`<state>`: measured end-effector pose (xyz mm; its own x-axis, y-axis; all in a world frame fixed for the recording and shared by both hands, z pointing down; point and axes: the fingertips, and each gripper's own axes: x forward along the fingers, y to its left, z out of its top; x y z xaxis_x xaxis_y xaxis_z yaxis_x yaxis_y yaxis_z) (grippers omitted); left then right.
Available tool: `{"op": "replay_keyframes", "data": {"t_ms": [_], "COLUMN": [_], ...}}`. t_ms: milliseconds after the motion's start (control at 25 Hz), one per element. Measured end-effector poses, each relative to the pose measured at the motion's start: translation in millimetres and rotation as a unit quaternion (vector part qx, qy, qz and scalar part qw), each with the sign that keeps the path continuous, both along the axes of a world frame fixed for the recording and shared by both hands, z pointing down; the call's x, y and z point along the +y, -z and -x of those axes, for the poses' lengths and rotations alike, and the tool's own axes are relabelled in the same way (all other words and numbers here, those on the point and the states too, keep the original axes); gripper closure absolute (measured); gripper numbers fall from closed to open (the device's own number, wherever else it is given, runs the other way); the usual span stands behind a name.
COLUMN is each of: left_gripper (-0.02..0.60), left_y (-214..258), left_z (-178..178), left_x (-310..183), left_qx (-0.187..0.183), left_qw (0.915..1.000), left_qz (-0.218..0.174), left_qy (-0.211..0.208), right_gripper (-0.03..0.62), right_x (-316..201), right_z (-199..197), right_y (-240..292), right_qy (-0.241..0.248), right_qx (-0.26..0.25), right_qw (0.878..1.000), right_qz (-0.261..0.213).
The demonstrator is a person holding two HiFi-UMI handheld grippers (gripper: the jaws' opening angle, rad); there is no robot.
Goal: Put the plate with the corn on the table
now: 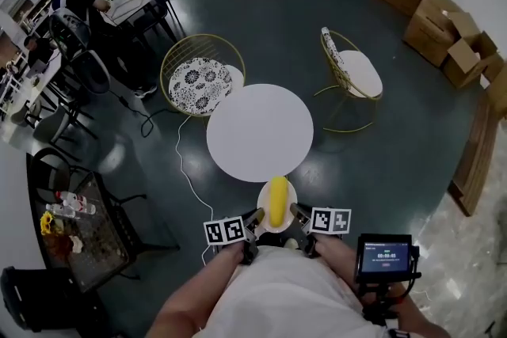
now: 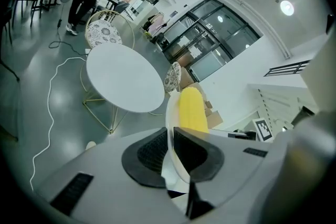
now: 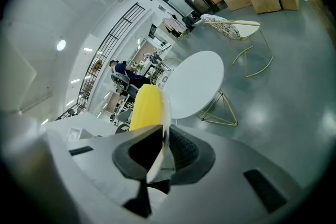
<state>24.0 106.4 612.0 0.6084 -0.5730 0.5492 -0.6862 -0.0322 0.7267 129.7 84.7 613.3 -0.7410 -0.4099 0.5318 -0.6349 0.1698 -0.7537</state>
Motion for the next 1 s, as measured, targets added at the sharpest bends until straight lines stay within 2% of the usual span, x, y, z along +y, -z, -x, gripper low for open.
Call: {"op": "replay_keyframes", "data": {"t_ms": [600,1000], "left_gripper": [0.541,0.541], "left_y": [-2.1,-0.7], "left_z": [22.0,33.2], "left_x": [-87.5,-122.9], "left_qx": [0.007,0.018], "left_qw": [0.9998,0.9989], "left_qz": [0.000,0.001], "left_qy": [-0.019,-0.042], "right_gripper": [0.545,0.545], "right_x": [-84.7,-115.3], "right_z": [21.4,32.0], "right_y": [0.5,4.1], "right_qy": [-0.018,-0.041], "right_qx": [0.009,0.022], "right_qw": [1.000,0.999], "right_qz": [-0.001,0.001]}}
